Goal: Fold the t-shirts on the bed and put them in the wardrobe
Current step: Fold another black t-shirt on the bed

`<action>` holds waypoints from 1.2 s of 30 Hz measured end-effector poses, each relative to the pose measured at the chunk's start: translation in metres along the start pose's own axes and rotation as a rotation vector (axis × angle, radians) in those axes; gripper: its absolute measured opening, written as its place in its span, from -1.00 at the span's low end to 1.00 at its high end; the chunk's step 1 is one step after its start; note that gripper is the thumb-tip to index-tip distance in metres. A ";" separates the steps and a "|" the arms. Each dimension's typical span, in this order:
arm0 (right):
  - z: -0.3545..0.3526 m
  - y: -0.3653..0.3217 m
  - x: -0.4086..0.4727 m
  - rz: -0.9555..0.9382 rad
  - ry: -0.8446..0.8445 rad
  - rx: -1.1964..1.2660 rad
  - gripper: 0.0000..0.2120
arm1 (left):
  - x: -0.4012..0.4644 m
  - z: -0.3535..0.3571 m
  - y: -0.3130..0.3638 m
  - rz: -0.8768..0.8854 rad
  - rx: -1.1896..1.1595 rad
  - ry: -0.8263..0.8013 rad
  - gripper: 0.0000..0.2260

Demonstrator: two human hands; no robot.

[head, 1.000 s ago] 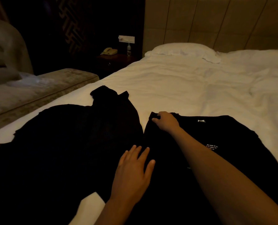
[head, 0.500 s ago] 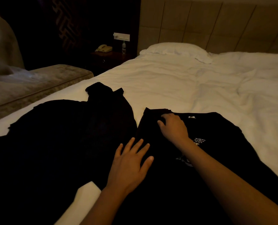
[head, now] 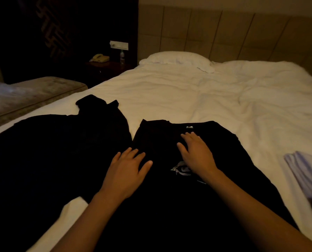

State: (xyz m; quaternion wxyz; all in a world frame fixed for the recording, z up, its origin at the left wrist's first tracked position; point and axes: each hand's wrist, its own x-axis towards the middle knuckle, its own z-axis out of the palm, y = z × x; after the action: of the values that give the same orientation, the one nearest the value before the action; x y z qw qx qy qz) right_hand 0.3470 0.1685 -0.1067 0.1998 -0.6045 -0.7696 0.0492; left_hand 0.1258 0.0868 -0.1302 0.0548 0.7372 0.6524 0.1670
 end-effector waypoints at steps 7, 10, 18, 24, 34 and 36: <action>-0.029 0.083 0.027 0.196 0.123 0.028 -0.51 | 0.079 0.001 0.044 0.080 -0.175 0.001 -0.54; -0.033 0.118 0.048 0.273 0.152 0.020 -0.53 | 0.128 0.016 0.044 0.054 -0.169 -0.049 -0.51; -0.012 0.172 0.096 0.305 0.083 -0.003 -0.35 | 0.219 0.043 0.021 -0.033 0.067 0.061 -0.51; 0.012 0.184 0.102 0.262 0.222 -0.141 -0.49 | 0.251 0.059 0.004 -0.092 0.063 0.120 -0.53; -0.002 0.174 0.091 0.163 0.390 -0.209 -0.56 | 0.242 0.054 0.003 0.062 -0.007 0.394 -0.70; -0.013 0.171 0.085 0.162 0.452 -0.221 -0.55 | 0.233 0.039 0.008 0.073 0.017 0.495 -0.70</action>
State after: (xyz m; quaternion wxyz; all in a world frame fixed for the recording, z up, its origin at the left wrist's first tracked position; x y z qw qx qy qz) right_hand 0.4918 0.2927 -0.1277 0.2948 -0.6778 -0.6554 -0.1555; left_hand 0.1670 0.3194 -0.1240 -0.1191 0.6974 0.6201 0.3391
